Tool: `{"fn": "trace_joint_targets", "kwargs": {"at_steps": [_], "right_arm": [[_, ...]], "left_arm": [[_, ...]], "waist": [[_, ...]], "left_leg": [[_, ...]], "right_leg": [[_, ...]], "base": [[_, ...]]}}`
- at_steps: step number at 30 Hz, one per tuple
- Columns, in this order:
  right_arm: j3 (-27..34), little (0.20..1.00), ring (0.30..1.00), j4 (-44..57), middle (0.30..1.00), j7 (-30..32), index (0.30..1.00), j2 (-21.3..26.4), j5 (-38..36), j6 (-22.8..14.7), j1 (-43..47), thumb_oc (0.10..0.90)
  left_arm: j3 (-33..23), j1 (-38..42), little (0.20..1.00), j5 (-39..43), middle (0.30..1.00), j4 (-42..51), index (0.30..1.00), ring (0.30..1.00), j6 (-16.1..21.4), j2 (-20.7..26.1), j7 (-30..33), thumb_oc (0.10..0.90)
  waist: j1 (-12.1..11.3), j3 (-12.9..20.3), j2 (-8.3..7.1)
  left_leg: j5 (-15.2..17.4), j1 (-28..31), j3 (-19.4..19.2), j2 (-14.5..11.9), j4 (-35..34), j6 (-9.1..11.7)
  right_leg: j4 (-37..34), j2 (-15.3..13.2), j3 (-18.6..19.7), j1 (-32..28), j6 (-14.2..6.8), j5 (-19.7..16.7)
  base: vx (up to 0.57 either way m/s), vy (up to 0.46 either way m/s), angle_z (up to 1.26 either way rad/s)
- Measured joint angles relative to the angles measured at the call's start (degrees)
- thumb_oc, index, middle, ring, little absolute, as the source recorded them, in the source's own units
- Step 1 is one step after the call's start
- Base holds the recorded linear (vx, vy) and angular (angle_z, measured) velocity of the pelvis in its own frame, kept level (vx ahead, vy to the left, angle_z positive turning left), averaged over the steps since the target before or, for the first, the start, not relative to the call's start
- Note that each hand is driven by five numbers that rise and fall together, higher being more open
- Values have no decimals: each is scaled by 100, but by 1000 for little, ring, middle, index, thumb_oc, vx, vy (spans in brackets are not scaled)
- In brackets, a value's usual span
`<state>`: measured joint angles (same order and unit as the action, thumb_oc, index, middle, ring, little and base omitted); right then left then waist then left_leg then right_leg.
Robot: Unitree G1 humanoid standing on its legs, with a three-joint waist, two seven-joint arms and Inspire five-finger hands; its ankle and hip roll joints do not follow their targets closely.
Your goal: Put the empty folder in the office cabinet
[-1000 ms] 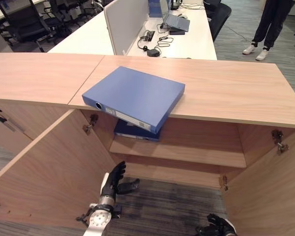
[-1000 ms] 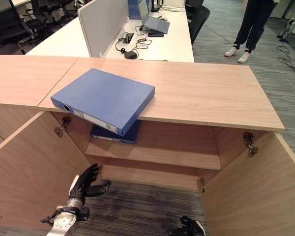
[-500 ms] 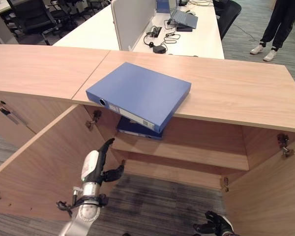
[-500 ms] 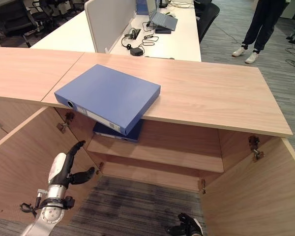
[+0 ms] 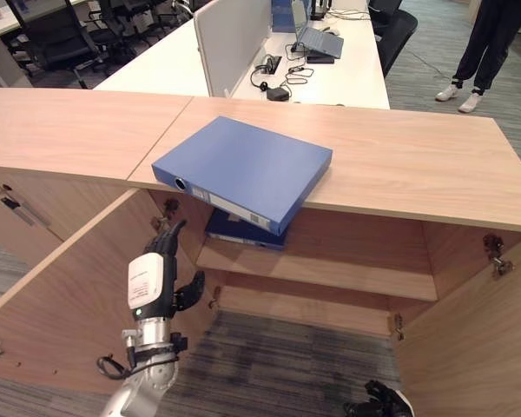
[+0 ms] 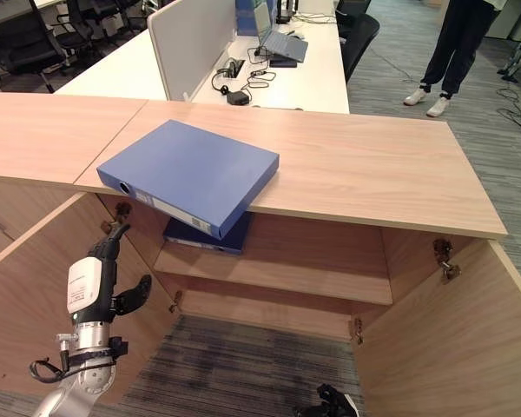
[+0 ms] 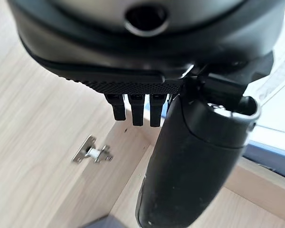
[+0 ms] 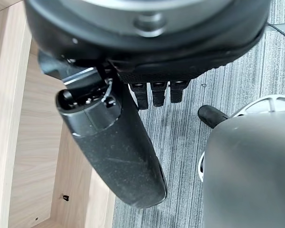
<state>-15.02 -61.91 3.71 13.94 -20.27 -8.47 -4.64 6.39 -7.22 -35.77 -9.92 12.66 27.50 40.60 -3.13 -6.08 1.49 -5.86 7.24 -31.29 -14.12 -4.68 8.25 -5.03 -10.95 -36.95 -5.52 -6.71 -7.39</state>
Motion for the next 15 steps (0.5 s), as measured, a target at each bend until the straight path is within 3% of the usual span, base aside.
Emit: {"fn": "trace_joint_targets", "kwargs": {"at_steps": [4, 15], "right_arm": [[10, 900, 900, -180, 900, 0, 900, -1, -18, -21, 11, 800], [31, 900, 900, -326, 900, -82, 900, 57, -46, -131, 25, 800]], "left_arm": [[-79, 78, 900, -370, 900, 228, 900, 900, -49, 201, 291, 800], [-89, 476, 900, -1022, 900, 671, 900, 900, 41, 1450, 387, 800]], "waist": [[-1, 13, 19], [139, 100, 141]], "left_leg": [[-1, 6, -11, 3, 0, 1], [-7, 42, -86, 8, -2, 14]], "right_leg": [[1, -2, 11, 4, 5, -4], [0, -9, 84, 25, 24, -22]], "base": [[0, 0, 0], [3, 3, -2]]}}
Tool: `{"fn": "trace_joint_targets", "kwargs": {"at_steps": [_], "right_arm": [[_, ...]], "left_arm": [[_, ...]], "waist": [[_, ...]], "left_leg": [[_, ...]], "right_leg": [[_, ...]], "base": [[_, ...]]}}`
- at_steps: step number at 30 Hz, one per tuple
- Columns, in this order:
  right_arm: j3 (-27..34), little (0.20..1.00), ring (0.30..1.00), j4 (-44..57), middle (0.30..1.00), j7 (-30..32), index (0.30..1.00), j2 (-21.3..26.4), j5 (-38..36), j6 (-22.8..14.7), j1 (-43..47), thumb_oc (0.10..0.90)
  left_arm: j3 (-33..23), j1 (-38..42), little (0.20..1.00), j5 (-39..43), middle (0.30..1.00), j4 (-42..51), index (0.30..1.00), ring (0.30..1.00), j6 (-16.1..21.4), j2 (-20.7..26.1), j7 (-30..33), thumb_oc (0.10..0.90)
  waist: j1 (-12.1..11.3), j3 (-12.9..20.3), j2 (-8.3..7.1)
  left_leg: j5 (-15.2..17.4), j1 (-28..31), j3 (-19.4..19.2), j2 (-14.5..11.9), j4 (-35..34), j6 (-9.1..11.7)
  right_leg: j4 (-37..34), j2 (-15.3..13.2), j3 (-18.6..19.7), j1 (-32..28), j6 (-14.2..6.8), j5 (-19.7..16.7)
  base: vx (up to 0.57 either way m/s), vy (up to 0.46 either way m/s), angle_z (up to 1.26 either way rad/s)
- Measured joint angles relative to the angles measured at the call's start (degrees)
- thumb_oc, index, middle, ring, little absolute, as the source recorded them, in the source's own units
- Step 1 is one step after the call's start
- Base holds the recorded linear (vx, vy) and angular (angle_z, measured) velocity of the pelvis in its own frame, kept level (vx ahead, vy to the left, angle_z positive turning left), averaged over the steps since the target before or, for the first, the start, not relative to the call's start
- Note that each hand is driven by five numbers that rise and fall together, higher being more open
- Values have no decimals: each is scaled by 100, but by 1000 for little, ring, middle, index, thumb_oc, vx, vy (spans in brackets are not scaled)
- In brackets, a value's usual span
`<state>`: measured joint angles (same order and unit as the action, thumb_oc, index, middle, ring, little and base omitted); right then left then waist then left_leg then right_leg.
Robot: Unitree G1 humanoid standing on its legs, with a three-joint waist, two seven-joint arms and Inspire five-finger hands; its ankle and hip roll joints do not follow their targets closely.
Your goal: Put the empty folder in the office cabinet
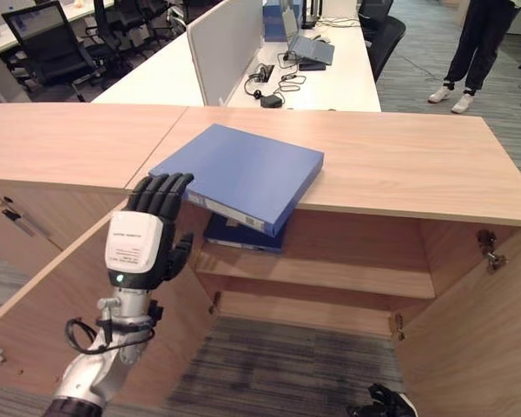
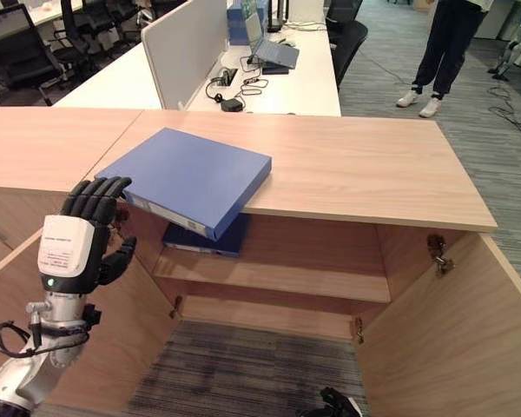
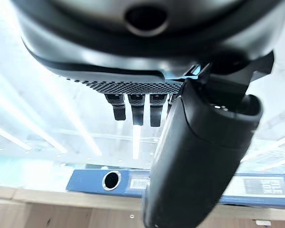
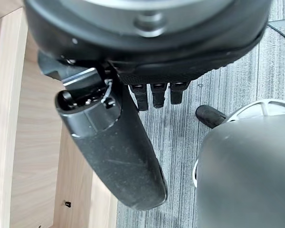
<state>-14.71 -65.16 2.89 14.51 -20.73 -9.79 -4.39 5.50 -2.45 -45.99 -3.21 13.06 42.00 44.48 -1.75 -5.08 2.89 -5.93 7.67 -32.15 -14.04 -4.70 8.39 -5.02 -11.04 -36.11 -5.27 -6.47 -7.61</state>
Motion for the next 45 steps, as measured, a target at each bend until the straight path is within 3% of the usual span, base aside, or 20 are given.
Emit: {"fn": "trace_joint_targets", "kwargs": {"at_steps": [14, 28, 31, 45], "right_arm": [[7, 900, 900, -36, 900, -87, 900, 125, -25, 5, -26, 800], [203, 900, 900, -38, 900, -72, 900, 157, -77, 5, -63, 800], [201, 900, 900, -37, 900, -79, 900, 162, -77, 4, -53, 800], [202, 900, 900, -39, 900, -89, 900, 167, -76, 3, -52, 800]], "left_arm": [[525, 186, 900, 20, 900, -406, 900, 900, 114, 175, -166, 800], [680, 382, 900, 62, 900, -585, 900, 900, 190, 184, -379, 800], [818, 643, 900, 4, 900, -584, 900, 900, 182, 477, -400, 800], [851, 1088, 900, -391, 900, -579, 900, 900, 72, 763, -394, 800]], "waist": [[168, 114, 186], [173, 114, 192], [169, 114, 192], [246, 113, 195]], "left_leg": [[-4, -50, -44, 4, 1, 4], [-3, -93, -48, 6, 0, 5], [-4, -102, -66, 7, 1, 4], [-5, -63, -115, 11, 1, 6]], "right_leg": [[1, 1, 49, 84, 11, -20], [0, -1, 53, 142, 6, -17], [2, 1, 72, 188, 22, -35], [1, 1, 120, 189, 26, -39]], "base": [[3, 1, -1], [0, 0, 0], [5, 6, -2], [0, 3, -1]]}}
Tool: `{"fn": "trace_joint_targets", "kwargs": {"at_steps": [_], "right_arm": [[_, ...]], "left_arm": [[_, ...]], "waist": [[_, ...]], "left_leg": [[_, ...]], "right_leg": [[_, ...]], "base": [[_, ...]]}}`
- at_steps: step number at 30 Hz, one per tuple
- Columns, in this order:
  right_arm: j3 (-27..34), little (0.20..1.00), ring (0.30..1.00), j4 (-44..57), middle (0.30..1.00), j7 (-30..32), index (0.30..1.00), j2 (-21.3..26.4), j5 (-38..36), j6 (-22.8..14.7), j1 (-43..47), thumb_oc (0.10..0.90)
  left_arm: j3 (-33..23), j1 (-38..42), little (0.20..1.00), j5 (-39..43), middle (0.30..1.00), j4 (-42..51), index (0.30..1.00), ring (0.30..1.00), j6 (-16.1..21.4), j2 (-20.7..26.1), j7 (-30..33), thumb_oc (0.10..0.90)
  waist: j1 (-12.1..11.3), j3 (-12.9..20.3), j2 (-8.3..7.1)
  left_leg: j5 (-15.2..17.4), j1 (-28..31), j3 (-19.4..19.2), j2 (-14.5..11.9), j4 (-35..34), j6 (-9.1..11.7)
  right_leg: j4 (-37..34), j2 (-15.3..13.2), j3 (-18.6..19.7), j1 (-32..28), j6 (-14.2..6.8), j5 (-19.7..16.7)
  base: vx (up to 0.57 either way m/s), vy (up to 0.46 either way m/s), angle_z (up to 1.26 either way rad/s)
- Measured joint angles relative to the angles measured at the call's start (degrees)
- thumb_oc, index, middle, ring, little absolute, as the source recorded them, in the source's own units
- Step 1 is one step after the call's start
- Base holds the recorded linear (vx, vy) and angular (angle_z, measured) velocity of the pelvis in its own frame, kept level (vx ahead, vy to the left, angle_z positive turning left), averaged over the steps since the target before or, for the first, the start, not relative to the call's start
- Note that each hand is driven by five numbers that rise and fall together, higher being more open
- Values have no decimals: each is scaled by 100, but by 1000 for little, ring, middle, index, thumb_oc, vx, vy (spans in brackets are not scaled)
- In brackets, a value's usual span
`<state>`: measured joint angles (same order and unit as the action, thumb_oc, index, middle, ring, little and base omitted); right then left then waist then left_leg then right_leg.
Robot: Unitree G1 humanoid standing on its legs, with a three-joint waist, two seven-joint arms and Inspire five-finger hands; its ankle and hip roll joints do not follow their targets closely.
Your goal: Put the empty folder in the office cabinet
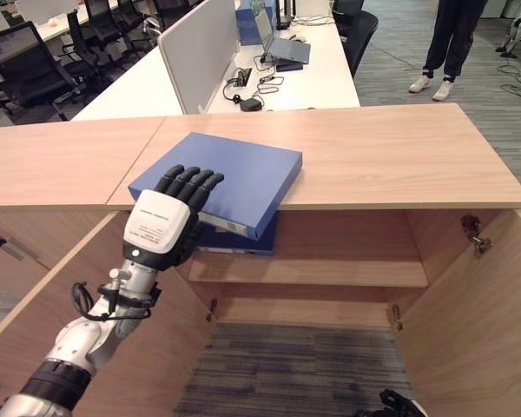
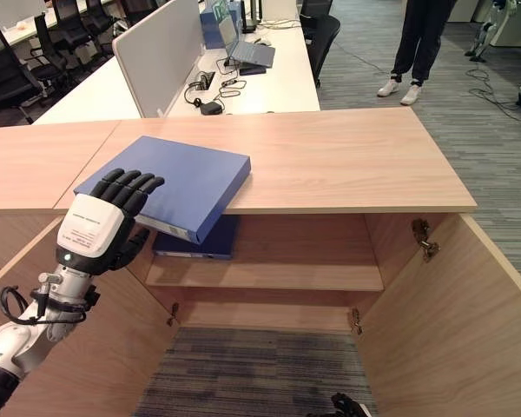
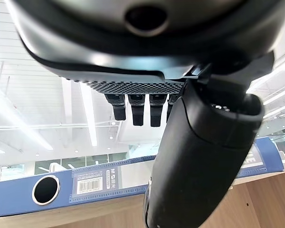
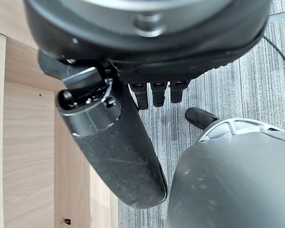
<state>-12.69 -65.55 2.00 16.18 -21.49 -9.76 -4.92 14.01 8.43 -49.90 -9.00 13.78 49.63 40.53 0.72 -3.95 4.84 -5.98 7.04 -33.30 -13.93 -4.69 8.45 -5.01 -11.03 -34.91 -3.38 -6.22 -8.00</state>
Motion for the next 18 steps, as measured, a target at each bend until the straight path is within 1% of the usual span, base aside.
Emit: {"fn": "trace_joint_targets", "kwargs": {"at_steps": [2, 5, 15, 18], "right_arm": [[0, 900, 900, 1, 900, 0, 900, 1, -1, 0, 27, 800], [0, 900, 900, 4, 900, 1, 900, 0, -1, 0, 26, 800], [4, 900, 900, 6, 900, 2, 900, 2, 0, 0, 29, 800], [4, 900, 900, 10, 900, 2, 900, 3, 0, 0, 39, 800]], "left_arm": [[206, 31, 900, 0, 900, -4, 900, 900, 5, 85, -4, 800], [318, 37, 900, 1, 900, -4, 900, 900, 3, 84, -6, 800], [391, 39, 900, 3, 900, -40, 900, 900, 5, 80, -95, 800], [572, 224, 900, 6, 900, -370, 900, 900, -3, 55, -111, 800]], "waist": [[69, -2, 4], [79, -7, 12], [83, -40, 56], [82, -48, 52]], "left_leg": [[0, 4, -12, 0, 0, 0], [0, 4, -27, 0, 0, 0], [1, 8, -61, -1, 0, 1], [1, 10, -65, -1, 0, 1]], "right_leg": [[0, 0, 10, 2, 0, 0], [0, 2, 25, 17, 1, -1], [0, 6, 59, 37, 3, -4], [0, 7, 66, 38, 7, -10]], "base": [[0, 0, 0], [-2, 2, -1], [0, 0, 0], [0, 0, 0]]}}
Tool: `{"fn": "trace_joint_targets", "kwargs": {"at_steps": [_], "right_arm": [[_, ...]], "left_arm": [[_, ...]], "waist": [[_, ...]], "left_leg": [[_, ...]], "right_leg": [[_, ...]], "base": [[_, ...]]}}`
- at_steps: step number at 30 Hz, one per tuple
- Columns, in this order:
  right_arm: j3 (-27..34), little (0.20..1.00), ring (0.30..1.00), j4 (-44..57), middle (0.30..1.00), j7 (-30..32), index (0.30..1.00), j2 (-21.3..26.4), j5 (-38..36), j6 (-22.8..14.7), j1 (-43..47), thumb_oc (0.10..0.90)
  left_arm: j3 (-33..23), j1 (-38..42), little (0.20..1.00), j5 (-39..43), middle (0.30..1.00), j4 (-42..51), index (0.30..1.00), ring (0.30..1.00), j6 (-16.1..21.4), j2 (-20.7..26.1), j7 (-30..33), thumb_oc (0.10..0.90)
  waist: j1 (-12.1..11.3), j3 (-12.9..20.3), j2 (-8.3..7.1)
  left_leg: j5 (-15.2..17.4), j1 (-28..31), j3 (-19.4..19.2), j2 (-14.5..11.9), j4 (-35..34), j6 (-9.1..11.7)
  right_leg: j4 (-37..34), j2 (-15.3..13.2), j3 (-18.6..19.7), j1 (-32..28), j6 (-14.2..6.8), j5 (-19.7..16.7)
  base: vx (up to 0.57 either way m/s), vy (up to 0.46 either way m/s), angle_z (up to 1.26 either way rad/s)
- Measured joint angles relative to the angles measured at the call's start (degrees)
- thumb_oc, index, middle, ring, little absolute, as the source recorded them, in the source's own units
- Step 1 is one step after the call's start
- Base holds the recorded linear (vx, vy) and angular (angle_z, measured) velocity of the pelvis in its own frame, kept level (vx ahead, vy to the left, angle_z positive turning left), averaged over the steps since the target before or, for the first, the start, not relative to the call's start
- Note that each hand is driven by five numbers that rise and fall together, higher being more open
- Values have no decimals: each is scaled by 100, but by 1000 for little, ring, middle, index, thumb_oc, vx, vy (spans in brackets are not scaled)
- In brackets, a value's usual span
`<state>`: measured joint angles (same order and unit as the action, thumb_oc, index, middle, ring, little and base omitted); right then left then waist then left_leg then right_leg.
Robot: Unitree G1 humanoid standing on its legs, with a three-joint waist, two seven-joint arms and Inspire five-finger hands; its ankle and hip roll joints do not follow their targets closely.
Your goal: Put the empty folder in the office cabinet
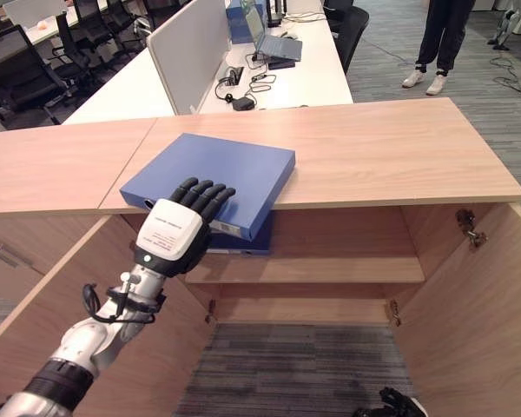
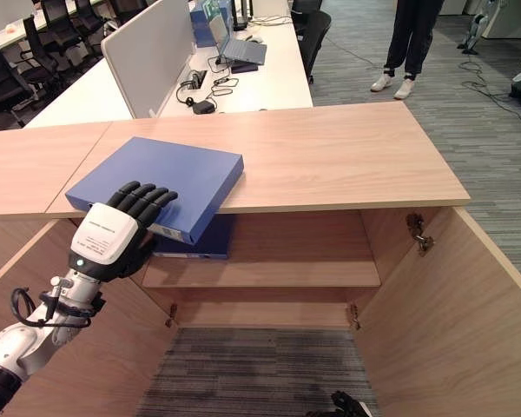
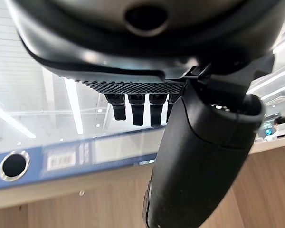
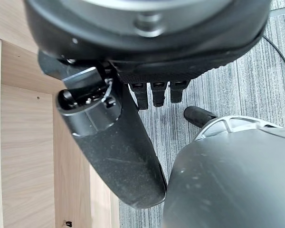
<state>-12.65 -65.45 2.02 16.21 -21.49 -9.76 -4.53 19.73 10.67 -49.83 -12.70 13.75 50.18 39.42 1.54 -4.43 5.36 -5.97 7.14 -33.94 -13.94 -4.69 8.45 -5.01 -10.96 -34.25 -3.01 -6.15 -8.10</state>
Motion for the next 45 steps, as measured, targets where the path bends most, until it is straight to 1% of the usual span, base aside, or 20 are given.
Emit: {"fn": "trace_joint_targets", "kwargs": {"at_steps": [5, 6, 10, 13, 18, 19, 20, 22, 25, 31, 32, 33, 35, 37, 38, 39, 40, 42, 44, 45], "right_arm": [[-2, 900, 900, 1, 900, -1, 900, 10, 0, 1, 0, 800], [-2, 900, 900, 2, 900, 1, 900, 13, 0, 0, 3, 800], [-2, 900, 900, 1, 900, 0, 900, 22, 0, 1, 10, 800], [-2, 900, 900, 2, 900, 0, 900, 34, 0, 0, 8, 800], [-1, 900, 900, 2, 900, 1, 900, 42, 0, 0, 20, 800], [-2, 900, 900, 2, 900, 0, 900, 43, 0, 0, 25, 800], [-2, 900, 900, 2, 900, 0, 900, 43, 0, 0, 20, 800], [-2, 900, 900, 1, 900, 4, 900, 44, 0, 1, 0, 800], [-2, 900, 900, 9, 900, 6, 900, 47, 0, 0, 41, 800], [-2, 900, 900, 8, 900, 30, 900, 55, 0, 1, 36, 800], [-1, 900, 900, 14, 900, 34, 900, 47, 1, 2, 37, 800], [6, 900, 900, 26, 900, 54, 900, 26, 0, 3, 38, 800], [31, 900, 900, 44, 900, 100, 900, -52, 1, 6, 9, 800], [57, 900, 900, 48, 900, 109, 900, -104, 1, 14, -10, 800], [60, 900, 900, 47, 900, 107, 900, -151, 1, 17, -5, 800], [63, 900, 900, 47, 900, 105, 900, -167, 0, 16, -3, 800], [63, 900, 900, 54, 900, 104, 900, -177, 0, 18, 62, 800], [64, 900, 900, 54, 900, 93, 900, -168, 1, 20, 63, 800], [64, 900, 900, 55, 900, 68, 900, -147, 1, 117, 96, 800], [64, 900, 900, 55, 900, 39, 900, -133, 1, 150, 115, 800]], "left_arm": [[169, 254, 900, -6, 900, -210, 900, 900, -18, -2, 4, 800], [277, 379, 900, -6, 900, -321, 900, 900, -85, -2, 4, 800], [290, 459, 900, -8, 900, -365, 900, 900, -159, -1, 1, 800], [290, 460, 900, -14, 900, -381, 900, 900, -239, -1, 0, 800], [327, 615, 900, -32, 900, -585, 900, 900, -263, -2, 7, 800], [335, 648, 834, -50, 834, -667, 834, 834, -294, -2, 6, 756], [341, 660, 300, -52, 300, -688, 300, 300, -328, -2, 7, 400], [358, 766, 300, -48, 300, -688, 300, 300, -367, -47, 57, 400], [279, 947, 300, 21, 300, -659, 300, 300, -489, -284, 194, 400], [245, 1051, 300, 6, 300, -260, 300, 300, -445, -319, 218, 400], [169, 979, 300, 22, 300, -69, 300, 300, -441, -334, 128, 400], [-205, 662, 300, 71, 300, 323, 300, 300, -378, -510, -23, 400], [-955, -197, 300, 244, 300, 1348, 300, 300, -126, -1077, -197, 400], [-1460, -706, 300, 830, 300, 2149, 300, 300, 251, -1556, -437, 400], [-1714, -895, 300, 1395, 300, 2491, 300, 300, 425, -1897, -587, 400], [-1816, -923, 300, 2218, 300, 2738, 300, 300, 524, -1995, -797, 400], [-1849, -931, 300, 2792, 300, 2849, 300, 300, 571, -2042, -963, 400], [-1952, -973, 300, 4027, 300, 3068, 300, 300, 690, -2239, -1438, 400], [-1943, -929, 300, 5701, 300, 3206, 300, 300, 805, -2305, -2117, 400], [-1919, -921, 300, 6245, 300, 3230, 300, 300, 802, -2315, -2369, 400]], "waist": [[13, -35, -34], [17, -38, -37], [23, -40, -37], [65, -40, -37], [133, -41, -34], [137, -42, -32], [150, -42, -29], [144, -43, -29], [145, -43, -22], [133, -40, -20], [120, -39, -27], [123, -43, -36], [38, -43, -75], [-68, -49, -146], [-112, -37, -194], [-173, -38, -240], [-189, -43, -261], [-173, -39, -268], [-192, -38, -262], [-192, -37, -255]], "left_leg": [[0, 1, -7, -1, 0, 0], [0, 2, -13, -1, 0, 0], [0, -1, -52, -1, 0, 0], [0, 5, -58, -1, 0, 0], [0, 11, -64, -1, 0, 0], [0, 18, -75, -1, 0, 0], [0, 26, -83, -1, 0, 0], [0, 50, -109, -1, 0, 0], [1, 72, -136, -4, -1, 1], [1, 83, -136, -4, -1, 1], [1, 55, -130, -5, -2, 1], [1, 41, -103, -6, -1, 1], [1, 17, -61, -6, -1, 1], [1, 55, -32, -5, 0, 1], [1, 76, -14, -6, 0, 1], [1, 84, -5, -5, 0, 1], [2, 64, 26, 1, -1, 1], [3, 48, 111, 12, -2, -1], [-8, -11, 186, 23, -2, -15], [-13, -18, 202, 28, -1, -21]], "right_leg": [[-1, 1, 9, 4, 3, -2], [-1, 1, 15, 7, 3, -3], [0, 4, 53, 41, 14, -14], [0, 7, 59, 42, 14, -14], [0, 7, 66, 42, 16, -16], [-1, 7, 76, 42, 17, -16], [-1, 8, 85, 44, 18, -17], [0, 10, 109, 42, 21, -20], [-1, 14, 136, 41, 16, -16], [1, 15, 140, 27, 45, -39], [2, 15, 135, 19, 44, -39], [1, 15, 108, 14, 36, -33], [2, 15, 67, 11, 37, -33], [2, 11, 38, -25, 33, -30], [1, 9, 23, -56, 18, -16], [1, 4, 15, -77, -13, 7], [1, -6, -6, -111, -48, 34], [-1, -25, -79, -153, -57, 43], [-1, -37, -136, -152, -57, 43], [-1, -44, -152, -155, -56, 42]], "base": [[0, 0, 0], [0, 0, 0], [5, 3, -5], [0, 0, 0], [0, 0, 0], [7, 3, -4], [11, 2, -6], [8, 2, -5], [3, 6, -4], [1, 1, -1], [-11, -18, 6], [-10, -13, 9], [-7, -9, 10], [-9, -8, 8], [-22, -8, 8], [-26, -4, 10], [-23, -3, 12], [-27, 7, 19], [-24, 11, 18], [-29, 11, 10]]}}
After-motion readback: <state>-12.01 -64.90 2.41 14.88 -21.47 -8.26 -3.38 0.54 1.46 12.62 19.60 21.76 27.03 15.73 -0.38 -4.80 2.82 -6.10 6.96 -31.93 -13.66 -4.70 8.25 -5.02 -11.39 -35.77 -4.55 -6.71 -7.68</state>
